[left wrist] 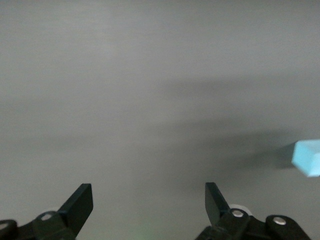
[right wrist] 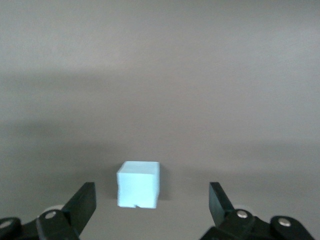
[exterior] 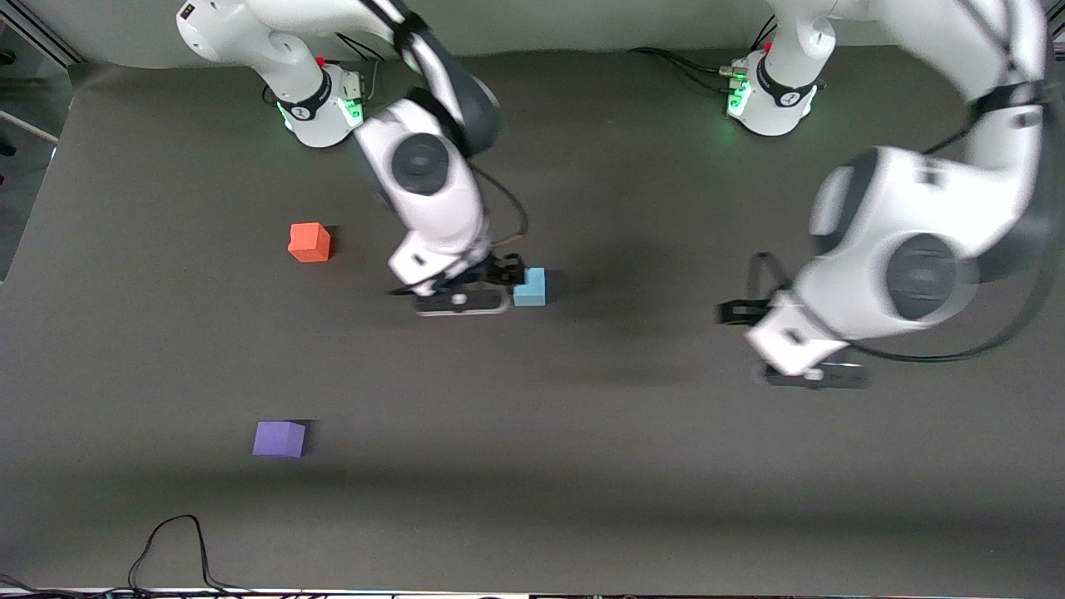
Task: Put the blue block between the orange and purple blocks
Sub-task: 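Set the blue cube down while the right gripper reaches toward it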
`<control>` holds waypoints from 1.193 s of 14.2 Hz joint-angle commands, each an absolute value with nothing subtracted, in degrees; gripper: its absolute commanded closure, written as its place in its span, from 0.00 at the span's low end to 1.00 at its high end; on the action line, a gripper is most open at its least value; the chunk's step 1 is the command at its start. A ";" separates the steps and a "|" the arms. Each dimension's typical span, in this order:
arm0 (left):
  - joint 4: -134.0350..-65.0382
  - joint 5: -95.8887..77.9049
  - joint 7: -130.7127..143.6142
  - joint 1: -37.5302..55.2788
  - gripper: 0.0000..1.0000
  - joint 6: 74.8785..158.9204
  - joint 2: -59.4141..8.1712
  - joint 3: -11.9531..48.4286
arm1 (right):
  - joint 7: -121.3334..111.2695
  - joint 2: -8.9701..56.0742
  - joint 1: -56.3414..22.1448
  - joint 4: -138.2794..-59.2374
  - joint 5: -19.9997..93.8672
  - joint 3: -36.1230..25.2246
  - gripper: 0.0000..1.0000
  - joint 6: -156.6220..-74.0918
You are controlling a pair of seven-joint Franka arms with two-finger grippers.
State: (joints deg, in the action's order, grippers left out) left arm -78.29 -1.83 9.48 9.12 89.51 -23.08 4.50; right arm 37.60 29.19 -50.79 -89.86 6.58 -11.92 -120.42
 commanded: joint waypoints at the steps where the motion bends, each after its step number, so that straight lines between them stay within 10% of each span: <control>1: -80.86 -0.63 1.17 4.15 0.00 85.10 -17.33 5.10 | 39.20 38.04 -54.04 -84.72 7.47 -12.74 0.00 -122.95; 11: -90.06 3.34 -4.48 -2.55 0.00 85.77 -3.44 4.75 | 47.99 38.67 -59.06 -99.93 7.56 -12.57 0.00 -140.27; 12: -92.96 3.34 -4.48 -2.55 0.00 87.70 -1.43 4.66 | 47.90 38.58 -59.06 -100.71 7.56 -12.57 0.12 -140.36; 14: -95.10 3.25 -3.87 -2.55 0.00 90.43 0.00 4.57 | 47.99 38.32 -58.98 -100.90 7.47 -12.48 0.69 -140.19; 17: -94.92 2.38 -4.48 -0.37 0.00 90.36 0.17 1.26 | 47.47 37.10 -58.54 -100.90 7.56 -12.57 0.72 -139.14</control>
State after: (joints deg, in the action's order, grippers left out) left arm -92.68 2.37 -4.02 -2.59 89.14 -1.97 4.37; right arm 47.03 39.73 -58.11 -99.01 6.59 -11.96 -139.41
